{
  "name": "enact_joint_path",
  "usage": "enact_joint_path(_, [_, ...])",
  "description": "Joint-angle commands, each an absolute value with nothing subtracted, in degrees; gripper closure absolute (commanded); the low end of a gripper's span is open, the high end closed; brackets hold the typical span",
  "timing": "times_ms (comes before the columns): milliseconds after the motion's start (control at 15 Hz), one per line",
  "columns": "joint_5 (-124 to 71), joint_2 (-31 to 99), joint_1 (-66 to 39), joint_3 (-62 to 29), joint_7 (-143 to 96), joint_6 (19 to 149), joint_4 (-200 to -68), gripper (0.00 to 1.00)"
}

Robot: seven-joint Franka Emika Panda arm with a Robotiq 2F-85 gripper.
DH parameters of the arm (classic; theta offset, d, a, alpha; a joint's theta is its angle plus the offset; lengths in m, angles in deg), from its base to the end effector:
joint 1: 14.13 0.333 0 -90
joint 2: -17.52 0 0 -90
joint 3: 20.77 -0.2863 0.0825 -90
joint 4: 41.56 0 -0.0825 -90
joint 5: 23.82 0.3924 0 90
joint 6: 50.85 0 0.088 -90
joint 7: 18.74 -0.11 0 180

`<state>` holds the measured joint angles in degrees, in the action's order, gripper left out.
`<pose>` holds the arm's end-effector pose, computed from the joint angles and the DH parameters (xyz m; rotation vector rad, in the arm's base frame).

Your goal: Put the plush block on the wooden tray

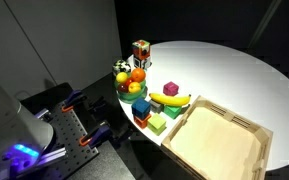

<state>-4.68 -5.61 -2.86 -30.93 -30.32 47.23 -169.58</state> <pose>0.3972 0.1949 0.4880 -2.9118 -0.1250 0.2752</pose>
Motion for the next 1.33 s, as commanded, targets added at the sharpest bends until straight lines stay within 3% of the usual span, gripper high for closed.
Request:
enact_joint_path(0, [-6.0, -4.7, -4.5, -31.4, -30.8, 49.2, -169.0, 0.00])
enact_joint_path(867, [-17.1, -2.4, -7.9, -31.0, -31.3, 67.0, -171.8, 0.00])
enact_joint_path(1267, [-20.5, -0.7, -9.4, -30.2, -31.5, 68.6, -171.6, 0.00])
